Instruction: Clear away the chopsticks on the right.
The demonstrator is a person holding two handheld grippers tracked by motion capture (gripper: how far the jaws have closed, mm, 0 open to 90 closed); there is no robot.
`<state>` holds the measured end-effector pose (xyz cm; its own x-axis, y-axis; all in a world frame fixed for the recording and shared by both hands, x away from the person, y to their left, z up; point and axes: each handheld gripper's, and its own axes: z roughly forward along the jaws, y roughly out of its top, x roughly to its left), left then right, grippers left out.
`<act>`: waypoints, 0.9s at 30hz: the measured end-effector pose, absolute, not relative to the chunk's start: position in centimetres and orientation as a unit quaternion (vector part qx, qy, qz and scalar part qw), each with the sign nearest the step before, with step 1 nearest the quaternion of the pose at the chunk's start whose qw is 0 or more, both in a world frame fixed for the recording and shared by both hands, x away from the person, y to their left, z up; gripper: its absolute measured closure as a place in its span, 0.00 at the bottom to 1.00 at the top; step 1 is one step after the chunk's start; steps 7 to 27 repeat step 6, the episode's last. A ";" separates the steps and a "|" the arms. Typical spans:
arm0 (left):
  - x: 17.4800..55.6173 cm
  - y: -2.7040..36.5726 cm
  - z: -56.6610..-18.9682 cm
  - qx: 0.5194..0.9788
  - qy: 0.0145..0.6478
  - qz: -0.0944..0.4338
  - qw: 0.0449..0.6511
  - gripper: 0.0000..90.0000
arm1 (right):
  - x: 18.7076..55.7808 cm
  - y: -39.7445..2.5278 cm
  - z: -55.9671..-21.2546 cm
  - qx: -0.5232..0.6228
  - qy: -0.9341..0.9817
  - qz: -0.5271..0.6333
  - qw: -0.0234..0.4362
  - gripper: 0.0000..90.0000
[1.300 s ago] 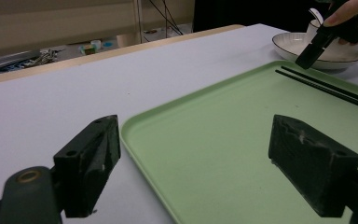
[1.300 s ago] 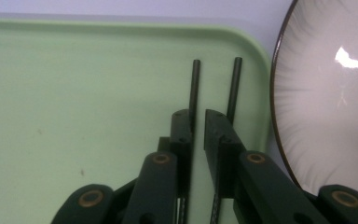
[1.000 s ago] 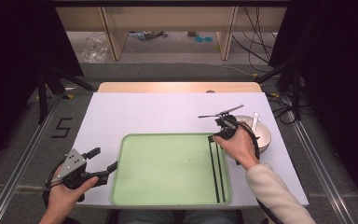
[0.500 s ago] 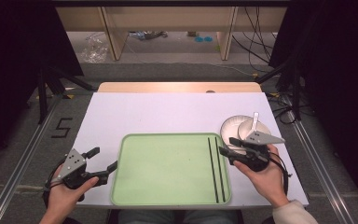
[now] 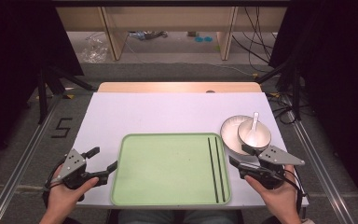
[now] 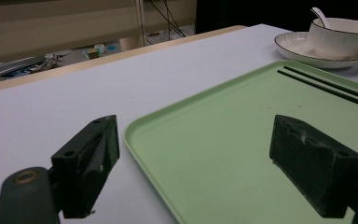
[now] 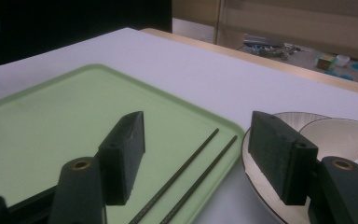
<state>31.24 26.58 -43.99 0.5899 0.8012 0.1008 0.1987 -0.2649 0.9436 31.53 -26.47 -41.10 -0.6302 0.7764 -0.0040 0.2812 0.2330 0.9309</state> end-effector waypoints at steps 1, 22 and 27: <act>31.2 26.6 -44.0 0.735 0.342 0.298 0.503 0.18 | 31.5 -26.4 -41.1 0.360 0.745 0.508 0.239 0.41; 31.6 26.8 -43.9 0.745 0.317 0.309 0.499 0.18 | 31.6 -26.2 -41.3 0.362 0.749 0.503 0.234 0.41; 31.6 26.8 -43.9 0.745 0.317 0.309 0.499 0.18 | 31.6 -26.2 -41.3 0.362 0.749 0.503 0.234 0.41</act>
